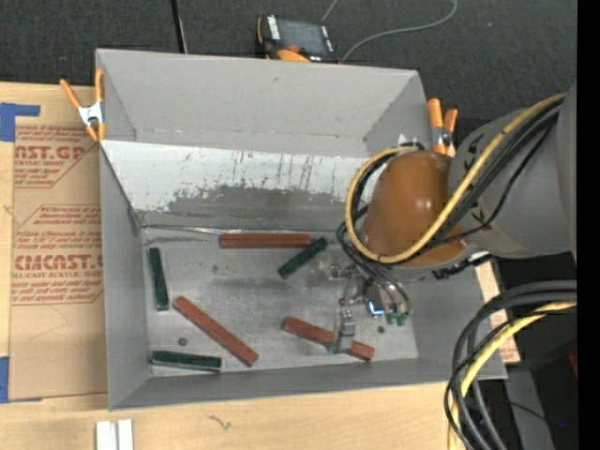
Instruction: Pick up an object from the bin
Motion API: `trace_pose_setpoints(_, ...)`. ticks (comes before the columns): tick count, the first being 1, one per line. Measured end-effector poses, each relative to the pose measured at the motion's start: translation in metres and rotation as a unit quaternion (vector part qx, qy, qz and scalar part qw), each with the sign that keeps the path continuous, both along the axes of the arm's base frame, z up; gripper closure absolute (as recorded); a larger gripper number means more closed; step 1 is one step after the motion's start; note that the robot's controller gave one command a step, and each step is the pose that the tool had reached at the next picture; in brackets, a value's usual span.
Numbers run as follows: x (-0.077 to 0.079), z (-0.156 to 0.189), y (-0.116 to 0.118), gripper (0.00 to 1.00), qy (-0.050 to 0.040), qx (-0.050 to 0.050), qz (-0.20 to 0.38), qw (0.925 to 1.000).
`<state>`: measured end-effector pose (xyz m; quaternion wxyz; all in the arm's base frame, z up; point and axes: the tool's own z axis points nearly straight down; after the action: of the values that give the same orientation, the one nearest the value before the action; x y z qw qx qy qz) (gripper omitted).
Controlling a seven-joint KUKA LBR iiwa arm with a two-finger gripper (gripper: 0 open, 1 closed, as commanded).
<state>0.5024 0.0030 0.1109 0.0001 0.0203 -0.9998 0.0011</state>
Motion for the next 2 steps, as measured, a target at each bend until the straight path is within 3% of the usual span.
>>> trace_pose_setpoints(1, -0.0145, -0.0432, -0.0013, 0.0, 0.0001, 0.002, 0.0, 1.0)
trace_pose_setpoints(2, -0.0143, -0.0417, -0.0012, 1.0, 0.0004, 0.002, 0.0, 1.0)
